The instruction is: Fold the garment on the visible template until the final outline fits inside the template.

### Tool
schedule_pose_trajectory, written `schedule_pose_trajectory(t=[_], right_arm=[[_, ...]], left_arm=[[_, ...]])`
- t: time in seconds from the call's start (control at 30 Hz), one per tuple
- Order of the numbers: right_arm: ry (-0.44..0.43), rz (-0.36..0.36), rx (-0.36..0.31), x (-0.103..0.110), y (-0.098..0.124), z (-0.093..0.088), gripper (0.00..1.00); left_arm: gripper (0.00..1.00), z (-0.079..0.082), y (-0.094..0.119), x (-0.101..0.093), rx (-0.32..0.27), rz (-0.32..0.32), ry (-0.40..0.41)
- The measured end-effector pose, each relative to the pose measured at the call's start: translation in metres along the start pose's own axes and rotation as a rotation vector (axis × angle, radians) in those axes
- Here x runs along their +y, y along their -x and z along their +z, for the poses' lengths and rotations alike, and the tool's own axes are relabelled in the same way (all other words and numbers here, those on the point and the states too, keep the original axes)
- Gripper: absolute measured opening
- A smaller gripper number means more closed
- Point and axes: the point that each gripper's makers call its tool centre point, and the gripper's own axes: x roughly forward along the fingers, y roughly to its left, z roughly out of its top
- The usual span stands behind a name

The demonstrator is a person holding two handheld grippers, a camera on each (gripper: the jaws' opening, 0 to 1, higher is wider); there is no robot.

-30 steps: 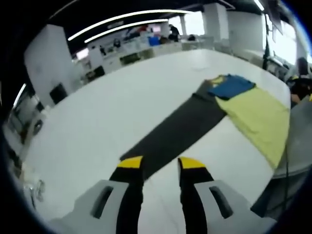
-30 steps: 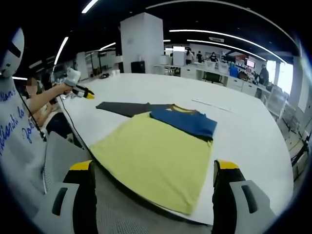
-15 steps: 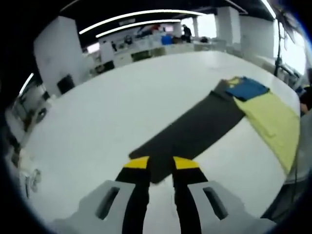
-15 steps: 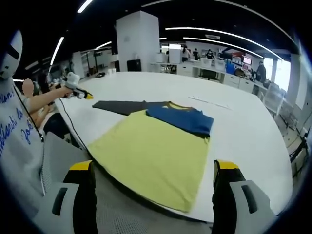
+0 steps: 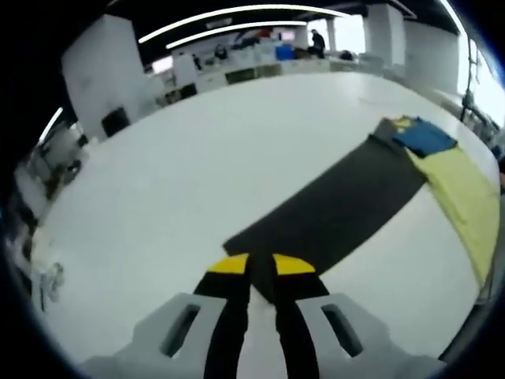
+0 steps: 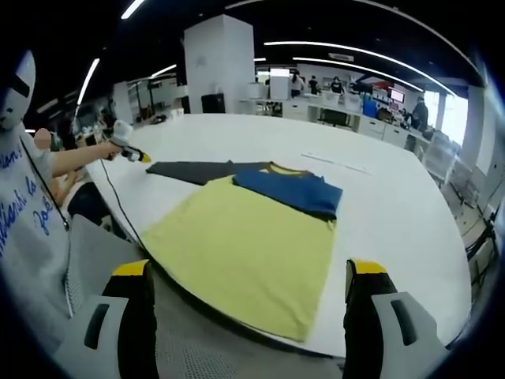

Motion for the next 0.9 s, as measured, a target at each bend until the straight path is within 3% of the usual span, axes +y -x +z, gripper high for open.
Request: schedule_pose_trajectory(t=[0.53,0.9], right_arm=[[-0.008,-0.018,0.01,0.001,0.003,-0.001,1.0],[-0.015,-0.017,0.017,0.0,-0.002,-0.001,1.0]], left_arm=[[0.13,-0.014,-0.018,0.009,0.059,0.016,0.044],[0.12,-0.016,-0.022,0.016,0.04,0.029,0.075]])
